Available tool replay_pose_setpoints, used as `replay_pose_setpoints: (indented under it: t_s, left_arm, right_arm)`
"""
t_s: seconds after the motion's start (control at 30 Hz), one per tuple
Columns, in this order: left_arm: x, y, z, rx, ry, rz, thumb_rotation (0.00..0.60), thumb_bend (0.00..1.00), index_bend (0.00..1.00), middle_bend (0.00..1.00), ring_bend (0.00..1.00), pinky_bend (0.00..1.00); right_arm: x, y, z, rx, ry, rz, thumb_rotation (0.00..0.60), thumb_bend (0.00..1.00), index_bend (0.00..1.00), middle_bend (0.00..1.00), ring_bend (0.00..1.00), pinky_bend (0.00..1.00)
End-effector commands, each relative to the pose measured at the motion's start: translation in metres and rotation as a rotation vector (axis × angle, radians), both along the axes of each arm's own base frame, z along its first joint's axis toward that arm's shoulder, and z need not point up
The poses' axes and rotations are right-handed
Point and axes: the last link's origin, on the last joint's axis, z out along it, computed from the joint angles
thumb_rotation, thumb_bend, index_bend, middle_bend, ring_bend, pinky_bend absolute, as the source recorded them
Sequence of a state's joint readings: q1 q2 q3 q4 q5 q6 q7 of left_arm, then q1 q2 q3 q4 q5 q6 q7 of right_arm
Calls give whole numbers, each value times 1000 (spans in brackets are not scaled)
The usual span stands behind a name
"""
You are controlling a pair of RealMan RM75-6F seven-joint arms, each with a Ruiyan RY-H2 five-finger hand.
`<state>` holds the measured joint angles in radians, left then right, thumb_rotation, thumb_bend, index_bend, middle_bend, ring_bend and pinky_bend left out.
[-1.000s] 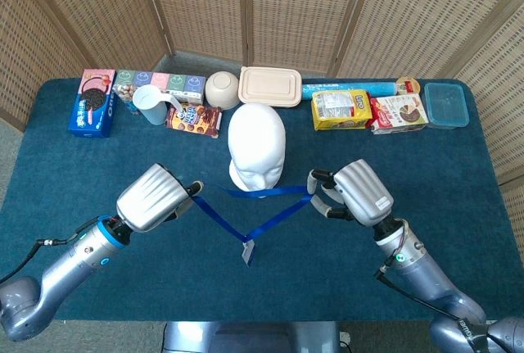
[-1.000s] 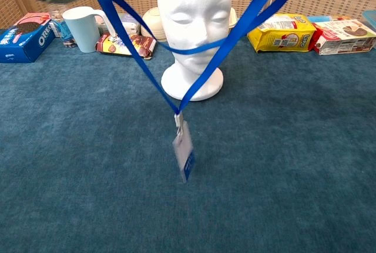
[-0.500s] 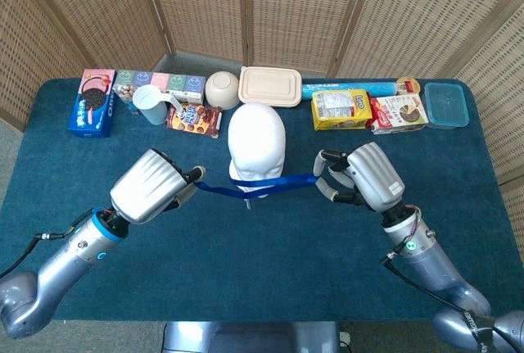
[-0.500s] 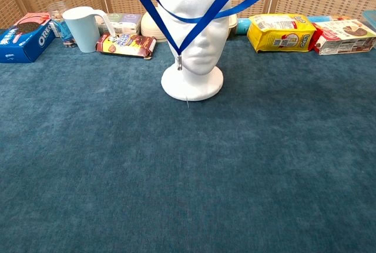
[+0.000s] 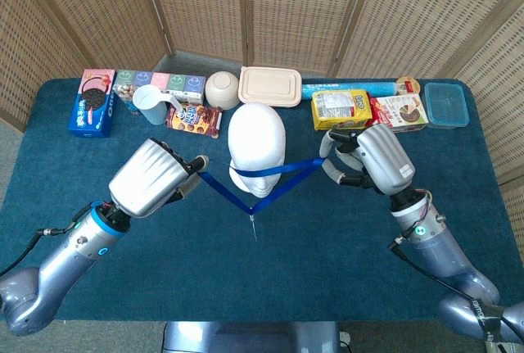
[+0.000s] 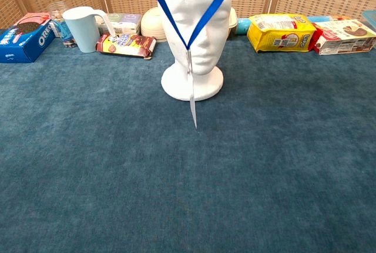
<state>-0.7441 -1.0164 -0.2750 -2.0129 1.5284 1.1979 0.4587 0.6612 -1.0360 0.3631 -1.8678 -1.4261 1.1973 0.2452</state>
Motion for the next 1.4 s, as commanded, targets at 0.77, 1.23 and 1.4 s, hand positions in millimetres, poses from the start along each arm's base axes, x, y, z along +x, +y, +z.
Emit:
replay_pose_setpoints:
  t_s: [0.77, 1.23, 1.4]
  left_arm:
    - [15, 19, 17, 82, -23, -10, 563, 475, 608, 1000, 1000, 1000]
    - [17, 30, 21, 158, -25, -12, 568, 475, 612, 1000, 1000, 1000]
    - [15, 35, 22, 179, -14, -6, 564, 474, 612, 1000, 1000, 1000]
  right_arm:
    - [6, -33, 20, -45, 21, -8, 600, 501, 802, 1000, 1000, 1000]
    - [21, -54, 22, -65, 14, -22, 600, 501, 802, 1000, 1000, 1000]
    - [26, -64, 19, -72, 25, -27, 600, 501, 802, 1000, 1000, 1000]
